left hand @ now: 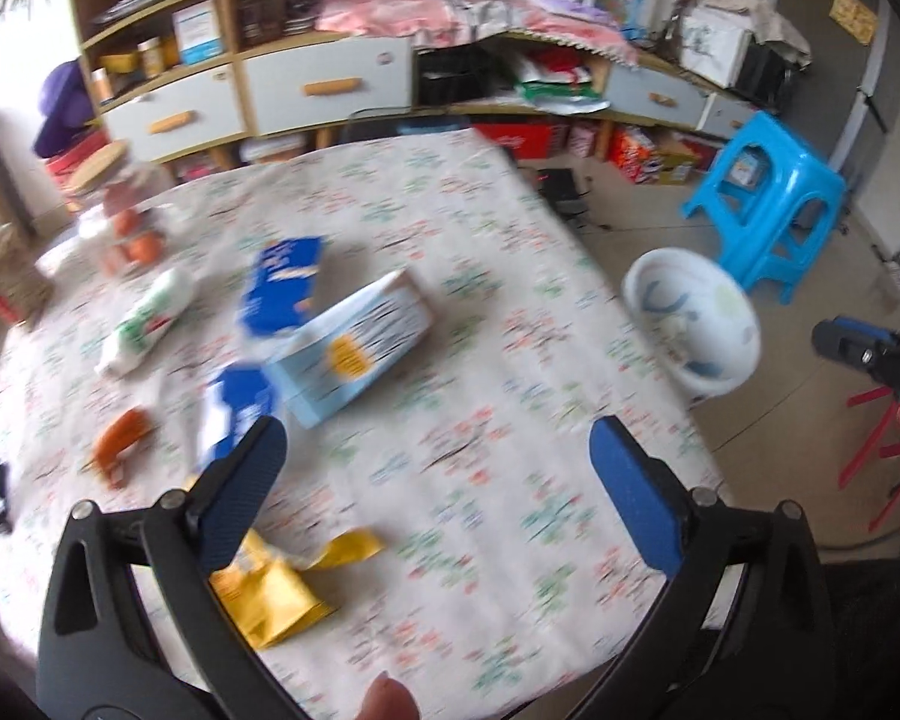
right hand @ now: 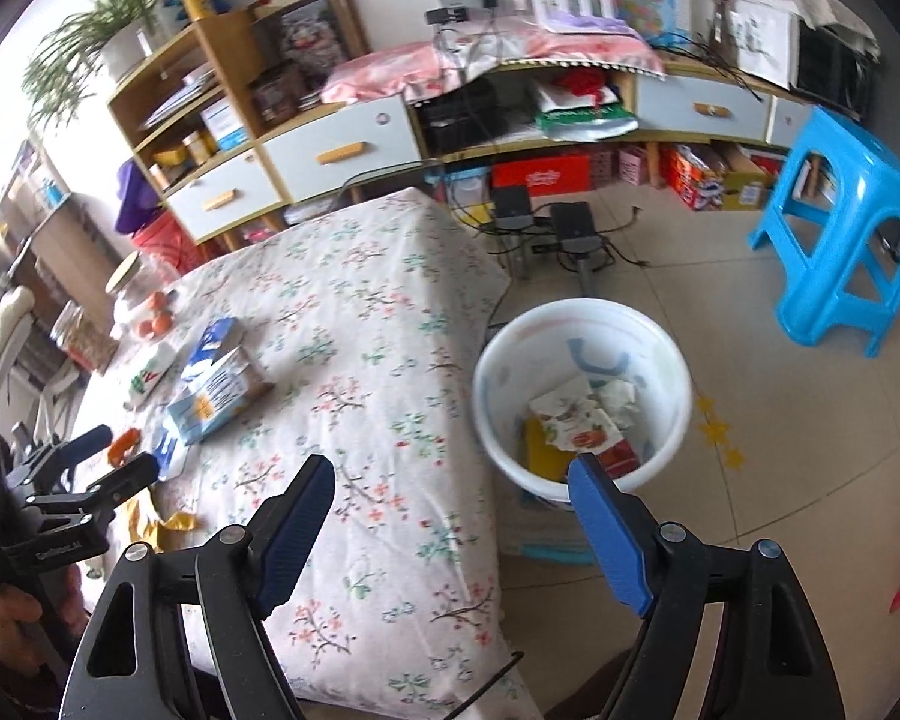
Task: Collect trash
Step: 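Move both tools back over the table toward the yellow wrapper and bottle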
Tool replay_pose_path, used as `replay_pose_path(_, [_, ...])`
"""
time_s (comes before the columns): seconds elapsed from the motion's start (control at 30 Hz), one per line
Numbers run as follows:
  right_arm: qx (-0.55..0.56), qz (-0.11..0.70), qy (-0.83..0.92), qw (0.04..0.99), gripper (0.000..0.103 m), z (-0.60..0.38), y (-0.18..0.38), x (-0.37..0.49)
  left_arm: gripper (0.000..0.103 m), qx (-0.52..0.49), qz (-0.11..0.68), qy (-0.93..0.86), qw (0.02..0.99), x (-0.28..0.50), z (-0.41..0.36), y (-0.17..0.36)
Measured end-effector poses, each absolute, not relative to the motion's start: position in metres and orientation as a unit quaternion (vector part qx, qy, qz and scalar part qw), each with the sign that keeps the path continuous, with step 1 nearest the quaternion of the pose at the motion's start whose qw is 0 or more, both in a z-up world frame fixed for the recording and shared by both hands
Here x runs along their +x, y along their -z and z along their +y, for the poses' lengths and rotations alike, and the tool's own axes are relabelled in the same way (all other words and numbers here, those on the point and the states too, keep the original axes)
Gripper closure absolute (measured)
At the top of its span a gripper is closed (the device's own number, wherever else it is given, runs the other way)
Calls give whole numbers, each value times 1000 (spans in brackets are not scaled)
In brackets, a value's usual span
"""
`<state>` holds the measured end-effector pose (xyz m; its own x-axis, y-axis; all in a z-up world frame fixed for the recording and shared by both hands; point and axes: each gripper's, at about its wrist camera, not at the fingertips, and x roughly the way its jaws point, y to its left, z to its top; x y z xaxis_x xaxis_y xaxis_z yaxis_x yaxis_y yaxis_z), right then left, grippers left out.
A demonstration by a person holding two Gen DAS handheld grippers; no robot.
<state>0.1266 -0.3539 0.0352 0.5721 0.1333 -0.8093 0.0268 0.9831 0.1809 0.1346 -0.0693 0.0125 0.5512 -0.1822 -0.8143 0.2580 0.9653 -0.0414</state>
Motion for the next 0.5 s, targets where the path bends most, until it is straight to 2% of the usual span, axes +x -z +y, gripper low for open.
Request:
replay_pose_path(0.23, [54, 473, -61, 877, 20, -312, -28, 133, 2, 38, 474, 84, 876, 112, -11, -3])
replay_pose_path(0.5, [11, 490, -92, 867, 20, -256, -12, 144, 2, -16, 499, 10, 866, 99, 71, 20])
